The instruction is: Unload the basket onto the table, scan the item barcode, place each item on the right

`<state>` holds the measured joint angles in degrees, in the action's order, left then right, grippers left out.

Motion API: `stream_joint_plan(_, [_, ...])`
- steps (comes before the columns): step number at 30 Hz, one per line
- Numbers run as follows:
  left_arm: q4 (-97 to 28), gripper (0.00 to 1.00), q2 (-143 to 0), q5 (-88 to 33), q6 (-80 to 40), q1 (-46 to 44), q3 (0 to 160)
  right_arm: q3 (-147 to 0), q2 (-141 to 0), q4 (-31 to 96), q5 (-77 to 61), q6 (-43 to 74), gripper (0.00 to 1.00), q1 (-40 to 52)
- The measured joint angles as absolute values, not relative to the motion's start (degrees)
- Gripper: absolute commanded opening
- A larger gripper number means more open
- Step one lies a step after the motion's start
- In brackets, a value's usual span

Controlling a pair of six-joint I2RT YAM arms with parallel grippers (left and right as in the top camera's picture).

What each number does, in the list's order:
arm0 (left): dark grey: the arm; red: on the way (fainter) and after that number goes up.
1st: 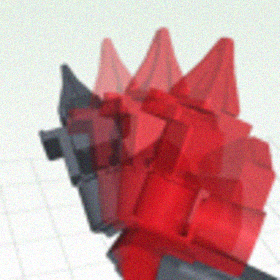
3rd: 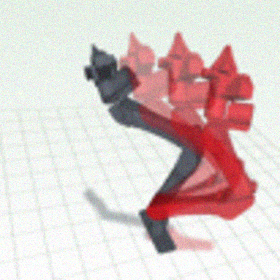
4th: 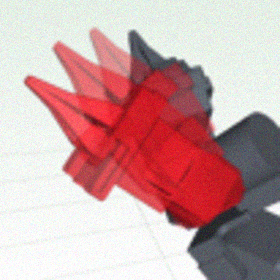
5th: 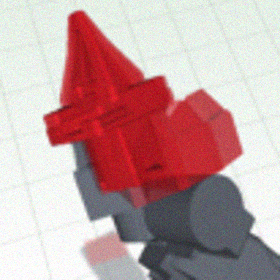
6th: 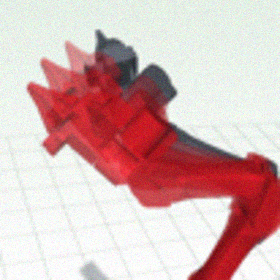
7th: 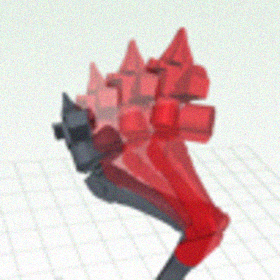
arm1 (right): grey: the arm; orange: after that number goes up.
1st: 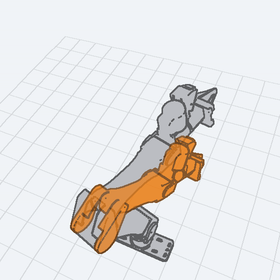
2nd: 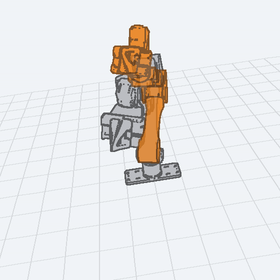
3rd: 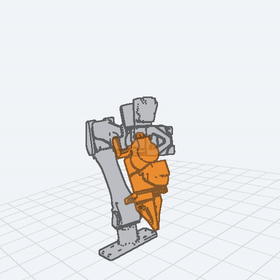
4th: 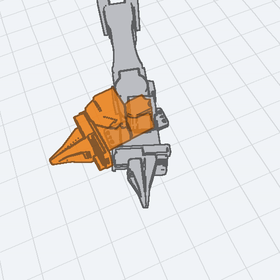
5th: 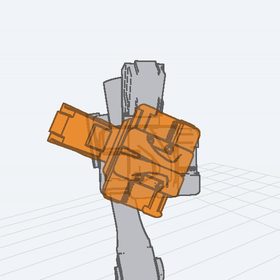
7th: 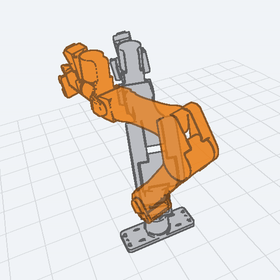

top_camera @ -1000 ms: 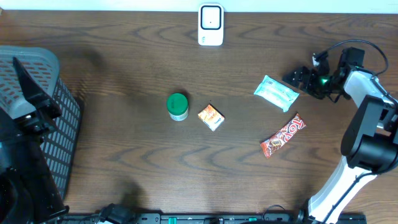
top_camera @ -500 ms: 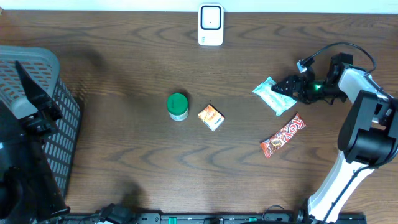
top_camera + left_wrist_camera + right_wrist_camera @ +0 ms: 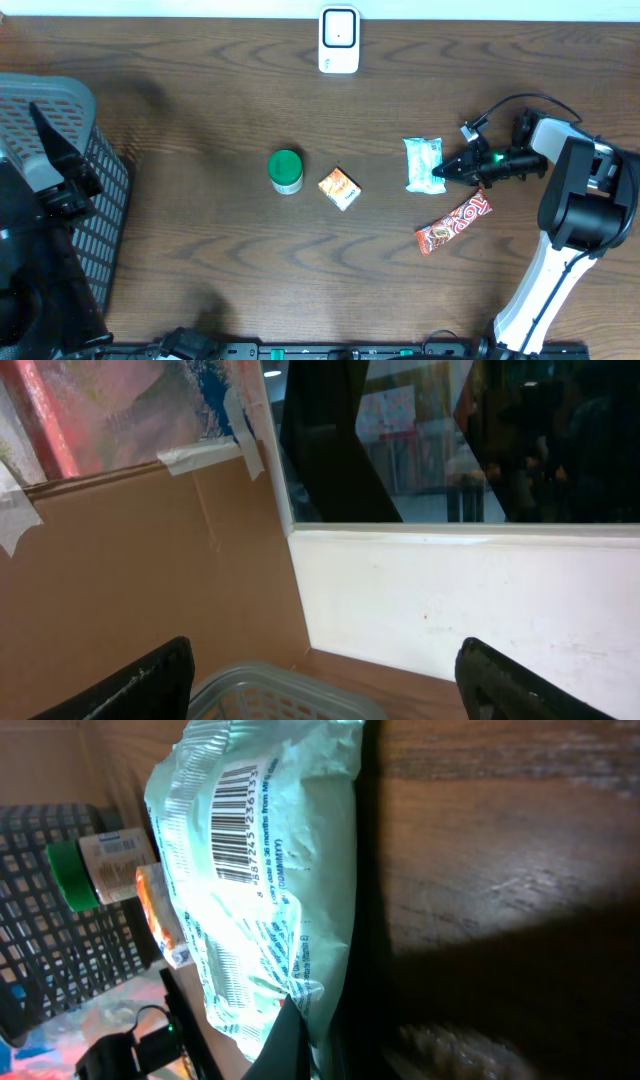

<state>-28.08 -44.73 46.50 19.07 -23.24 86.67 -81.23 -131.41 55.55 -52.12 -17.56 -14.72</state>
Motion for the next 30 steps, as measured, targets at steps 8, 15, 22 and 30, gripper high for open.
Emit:
stream_joint_plan(8, [-28.08,0.84,-44.73,46.50,17.93,-23.24,86.67,-86.98,-131.72,66.28,-48.40,-23.33,0.01,-13.13])
stream_joint_plan(15, [-28.45,0.84,-44.73,46.50,13.76,-23.24,86.67,-88.62,-116.79,70.30,-50.00,-29.52,0.01,-11.84])
stream_joint_plan(22, [-31.55,0.84,-44.73,46.50,10.37,-23.24,86.67,-90.76,-102.10,70.91,-51.44,-31.94,0.01,-3.60])
stream_joint_plan(30, [-32.75,0.84,-44.73,46.50,9.80,-23.24,86.67,-90.59,-101.95,67.92,-37.74,-22.48,0.99,3.25])
